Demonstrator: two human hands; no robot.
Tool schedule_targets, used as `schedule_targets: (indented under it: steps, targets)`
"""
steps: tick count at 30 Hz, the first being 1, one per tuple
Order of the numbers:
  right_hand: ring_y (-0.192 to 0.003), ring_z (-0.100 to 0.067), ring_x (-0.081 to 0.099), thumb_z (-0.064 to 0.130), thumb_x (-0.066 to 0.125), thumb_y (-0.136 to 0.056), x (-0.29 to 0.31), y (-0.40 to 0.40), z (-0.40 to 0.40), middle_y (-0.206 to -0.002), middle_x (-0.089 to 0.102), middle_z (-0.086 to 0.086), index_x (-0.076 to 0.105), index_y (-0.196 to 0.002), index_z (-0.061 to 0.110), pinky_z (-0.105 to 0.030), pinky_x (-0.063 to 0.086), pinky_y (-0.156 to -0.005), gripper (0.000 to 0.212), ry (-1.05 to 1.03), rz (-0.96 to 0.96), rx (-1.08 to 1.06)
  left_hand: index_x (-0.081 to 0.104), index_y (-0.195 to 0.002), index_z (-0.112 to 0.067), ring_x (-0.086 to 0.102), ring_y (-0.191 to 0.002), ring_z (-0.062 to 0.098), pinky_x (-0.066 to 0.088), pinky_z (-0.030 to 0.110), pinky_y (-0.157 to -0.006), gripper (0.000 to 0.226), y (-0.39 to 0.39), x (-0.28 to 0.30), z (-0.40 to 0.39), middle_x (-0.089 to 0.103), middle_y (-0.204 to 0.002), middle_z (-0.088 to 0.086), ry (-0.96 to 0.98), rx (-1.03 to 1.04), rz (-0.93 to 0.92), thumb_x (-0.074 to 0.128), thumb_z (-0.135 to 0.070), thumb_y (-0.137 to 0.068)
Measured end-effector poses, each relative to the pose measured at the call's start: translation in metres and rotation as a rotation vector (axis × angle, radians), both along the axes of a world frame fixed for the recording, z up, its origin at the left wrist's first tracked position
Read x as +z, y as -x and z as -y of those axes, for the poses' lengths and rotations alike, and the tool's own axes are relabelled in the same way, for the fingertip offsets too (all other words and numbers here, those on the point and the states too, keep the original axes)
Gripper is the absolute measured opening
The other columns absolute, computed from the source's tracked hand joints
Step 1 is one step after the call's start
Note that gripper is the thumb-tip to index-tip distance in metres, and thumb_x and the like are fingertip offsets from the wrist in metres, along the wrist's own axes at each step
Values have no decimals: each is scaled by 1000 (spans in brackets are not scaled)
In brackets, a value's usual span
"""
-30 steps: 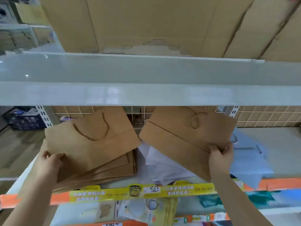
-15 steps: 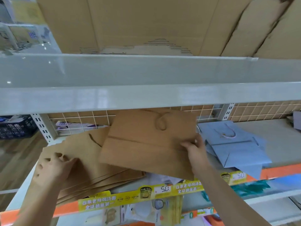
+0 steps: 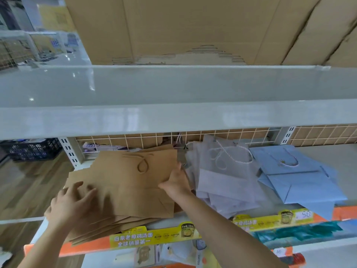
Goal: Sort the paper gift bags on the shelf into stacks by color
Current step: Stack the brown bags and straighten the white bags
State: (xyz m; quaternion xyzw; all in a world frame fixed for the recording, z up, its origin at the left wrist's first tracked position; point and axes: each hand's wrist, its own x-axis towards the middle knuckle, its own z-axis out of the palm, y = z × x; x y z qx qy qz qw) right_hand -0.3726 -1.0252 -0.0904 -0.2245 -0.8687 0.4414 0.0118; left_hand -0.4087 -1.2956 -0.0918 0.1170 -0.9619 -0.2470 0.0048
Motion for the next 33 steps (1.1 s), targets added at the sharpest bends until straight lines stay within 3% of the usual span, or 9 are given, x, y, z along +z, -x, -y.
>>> schedule_targets:
  steps: [2, 5, 11, 14, 16, 21, 24, 27, 33]
  targets:
    - [-123, -28, 48, 36, 77, -75, -4, -4, 4, -139, 40, -7, 18, -146, 18, -36, 47, -88, 94, -269, 37, 3, 52, -134, -27, 37, -129, 40, 27, 52, -105, 54, 0, 0, 1, 45, -142, 15, -12, -31, 11, 62, -52, -86]
    - [-124, -28, 43, 49, 67, -81, -7, -10, -1, -139, 38, -6, 35, -139, 18, -40, 47, -92, 73, -477, 40, 30, 56, -130, -21, 39, -127, 41, 30, 52, -104, 48, 1, 0, -2, 47, -138, 18, -26, -26, -2, 63, -45, -88]
    - [-109, -19, 55, 42, 53, -90, -2, -27, -32, -121, 57, 3, 58, -116, 26, -32, 47, -88, 32, -269, -16, 73, 57, -129, -15, 39, -126, 39, 28, 49, -105, 44, 2, 18, -28, 48, -137, 20, 66, -1, -101, 61, -33, -89]
    - [-105, -16, 60, 36, 54, -88, 9, -38, -55, -113, 64, 6, 62, -107, 28, -29, 48, -87, 21, -147, -45, 28, 62, -122, -9, 57, -102, 40, 43, 43, -90, 34, 0, 29, -53, 58, -122, 22, -61, -117, -152, 59, -24, -91]
    - [-102, -14, 62, 34, 57, -88, 18, -47, -71, -106, 66, 8, 63, -101, 30, -28, 49, -87, 14, -93, -78, -9, 65, -114, -9, 61, -96, 36, 43, 35, -79, 26, -4, 35, -73, 63, -115, 17, -155, -204, -175, 58, -21, -92]
    - [-91, -11, 60, 33, 61, -86, 41, -75, -113, -90, 61, 12, 62, -92, 29, -22, 40, -75, 6, -62, -142, -44, 63, -83, -29, 58, -81, 24, 40, 33, -65, 9, -19, 48, -121, 67, -92, 2, -272, -385, -167, 59, -32, -90]
    - [-91, -16, 65, 32, 60, -87, 51, -99, -142, -93, 65, 8, 62, -92, 29, -26, 47, -78, 6, -56, -165, -37, 61, -91, -39, 56, -80, 18, 40, 29, -68, 6, -33, 55, -154, 63, -90, -6, -275, -443, -143, 56, -35, -91]
    - [-91, -17, 66, 31, 59, -88, 57, -126, -176, -93, 66, 6, 62, -93, 28, -27, 47, -79, 7, -69, -156, -32, 56, -78, -43, 55, -82, 14, 37, 27, -66, 20, -57, 62, -193, 60, -84, -9, -281, -532, -166, 58, -29, -92]
    - [-86, -11, 60, 33, 61, -88, 61, -185, -256, -90, 64, 7, 63, -95, 27, -21, 44, -69, 10, -118, -87, -25, 61, -89, -33, 65, -76, 21, 46, 28, -66, 5, -113, 72, -272, 66, -79, -8, -253, -663, -126, 58, -31, -92]
